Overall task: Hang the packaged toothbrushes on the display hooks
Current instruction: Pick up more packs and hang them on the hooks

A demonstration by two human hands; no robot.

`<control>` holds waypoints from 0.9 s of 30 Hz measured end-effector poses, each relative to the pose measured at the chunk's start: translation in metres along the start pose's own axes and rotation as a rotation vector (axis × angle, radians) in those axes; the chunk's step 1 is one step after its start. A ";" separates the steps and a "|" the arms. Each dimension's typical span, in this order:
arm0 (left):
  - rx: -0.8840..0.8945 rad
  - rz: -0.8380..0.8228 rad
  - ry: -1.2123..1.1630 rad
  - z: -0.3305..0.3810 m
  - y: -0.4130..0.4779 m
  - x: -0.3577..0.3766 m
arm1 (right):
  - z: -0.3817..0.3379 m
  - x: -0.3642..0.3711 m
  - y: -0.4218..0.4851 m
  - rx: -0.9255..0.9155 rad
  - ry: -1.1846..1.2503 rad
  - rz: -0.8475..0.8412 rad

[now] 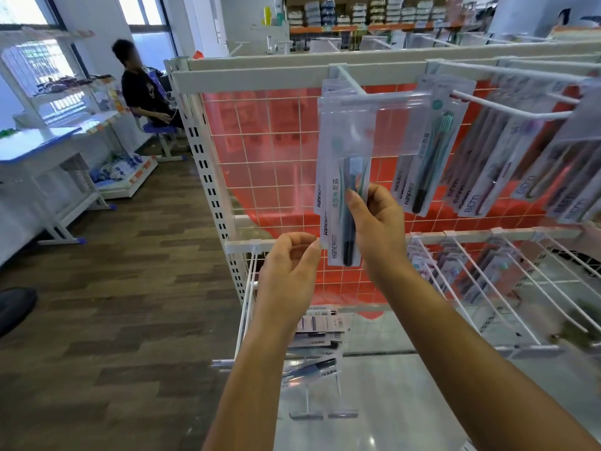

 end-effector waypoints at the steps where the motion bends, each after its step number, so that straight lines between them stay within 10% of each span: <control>1: 0.007 -0.002 0.039 0.000 0.002 0.000 | 0.001 0.000 0.004 0.000 0.005 -0.002; 15: -0.042 -0.058 0.237 -0.033 0.015 0.006 | 0.032 0.010 0.028 0.089 0.006 -0.055; 27: -0.072 -0.192 0.952 -0.118 0.024 0.038 | 0.170 -0.024 -0.031 0.109 -0.810 -0.233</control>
Point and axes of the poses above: each hand's wrist, its own y-axis towards the middle knuckle, its own x-axis out of the palm, z = x × y, the point moved 8 cm from there along y, towards the middle knuckle, and after that the axes turned 2 degrees about y, right-handed, at the moved point
